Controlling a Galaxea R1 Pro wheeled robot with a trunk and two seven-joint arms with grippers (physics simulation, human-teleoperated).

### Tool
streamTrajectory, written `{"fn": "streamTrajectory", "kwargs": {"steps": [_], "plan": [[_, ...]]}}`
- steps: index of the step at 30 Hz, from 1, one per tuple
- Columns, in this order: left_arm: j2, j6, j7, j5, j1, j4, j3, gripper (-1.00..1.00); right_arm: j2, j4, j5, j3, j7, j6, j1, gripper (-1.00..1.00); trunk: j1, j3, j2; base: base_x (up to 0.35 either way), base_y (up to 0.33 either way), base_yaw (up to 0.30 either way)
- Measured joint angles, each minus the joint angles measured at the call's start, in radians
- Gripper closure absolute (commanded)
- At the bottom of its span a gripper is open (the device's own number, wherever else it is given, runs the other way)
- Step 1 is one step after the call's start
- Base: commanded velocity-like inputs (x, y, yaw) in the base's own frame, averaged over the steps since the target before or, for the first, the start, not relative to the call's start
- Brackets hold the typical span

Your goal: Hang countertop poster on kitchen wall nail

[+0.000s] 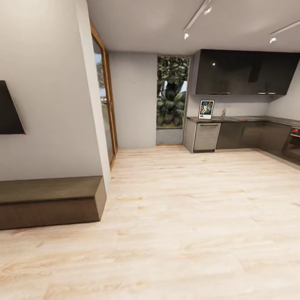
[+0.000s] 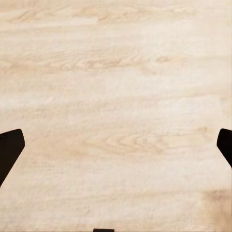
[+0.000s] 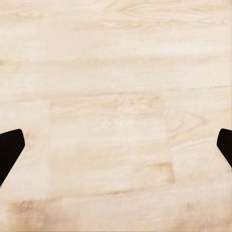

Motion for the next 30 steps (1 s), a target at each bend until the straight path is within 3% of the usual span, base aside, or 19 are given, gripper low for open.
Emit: {"fn": "streamTrajectory", "kwargs": {"steps": [13,30], "plan": [[0.001,0.000,0.000,0.000,0.000,0.000,0.000,-1.00,0.000,0.000,0.000,0.000,0.000,0.001,0.000,-1.00,0.000,0.000,0.000,0.339,-0.084,-0.019],[0.001,0.000,0.000,0.000,0.000,0.000,0.000,-1.00,0.000,0.000,0.000,0.000,0.000,0.002,0.000,-1.00,0.000,0.000,0.000,0.338,-0.086,-0.213]]}}
